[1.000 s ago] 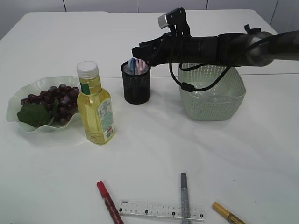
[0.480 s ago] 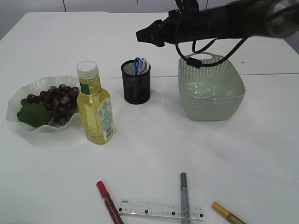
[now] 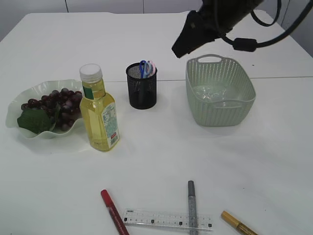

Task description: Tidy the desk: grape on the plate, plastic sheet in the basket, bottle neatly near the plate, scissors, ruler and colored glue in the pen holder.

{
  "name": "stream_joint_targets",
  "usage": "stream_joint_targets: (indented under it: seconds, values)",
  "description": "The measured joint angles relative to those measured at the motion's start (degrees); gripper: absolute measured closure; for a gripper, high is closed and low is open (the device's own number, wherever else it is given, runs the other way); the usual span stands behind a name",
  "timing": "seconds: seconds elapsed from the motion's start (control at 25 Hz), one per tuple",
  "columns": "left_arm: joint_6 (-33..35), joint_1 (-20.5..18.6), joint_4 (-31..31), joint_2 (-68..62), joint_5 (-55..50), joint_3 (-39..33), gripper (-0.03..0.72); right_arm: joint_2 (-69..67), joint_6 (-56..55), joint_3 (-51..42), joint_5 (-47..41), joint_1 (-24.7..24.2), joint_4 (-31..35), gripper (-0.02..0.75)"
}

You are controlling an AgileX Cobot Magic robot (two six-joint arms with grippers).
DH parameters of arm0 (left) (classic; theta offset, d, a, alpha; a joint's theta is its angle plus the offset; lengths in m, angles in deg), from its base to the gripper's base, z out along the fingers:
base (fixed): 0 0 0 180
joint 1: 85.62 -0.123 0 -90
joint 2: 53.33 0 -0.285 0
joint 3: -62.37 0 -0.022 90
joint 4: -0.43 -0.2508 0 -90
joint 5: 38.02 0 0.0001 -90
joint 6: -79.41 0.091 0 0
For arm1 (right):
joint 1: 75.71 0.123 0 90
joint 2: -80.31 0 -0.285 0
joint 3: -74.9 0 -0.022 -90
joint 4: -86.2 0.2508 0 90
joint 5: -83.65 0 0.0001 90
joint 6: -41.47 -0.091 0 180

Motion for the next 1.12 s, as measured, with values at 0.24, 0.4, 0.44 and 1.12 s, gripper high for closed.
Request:
stream_joint_targets:
  seconds: [0.24, 0.4, 0.44, 1.12]
  values:
    - [0.0, 0.0, -0.3, 0.0, 0.3, 0.0, 0.255, 4.3, -6.0, -8.7, -2.2, 5.9, -13.3, 0.423]
    - [0.0, 0.0, -0.4, 0.0, 0.7, 0.0, 0.255, 7.8, -7.0, -18.7, -1.9, 12.8, -20.4, 0.423]
    - [0.0, 0.0, -0.5, 0.0, 0.9, 0.0, 0.255, 8.7, -7.0, -21.2, -1.3, 14.0, -21.4, 0.423]
    - [0.0, 0.0, -1.8, 0.0, 2.4, 0.0, 0.255, 8.7, -8.7, -34.1, 6.3, 28.6, -26.2, 0.343]
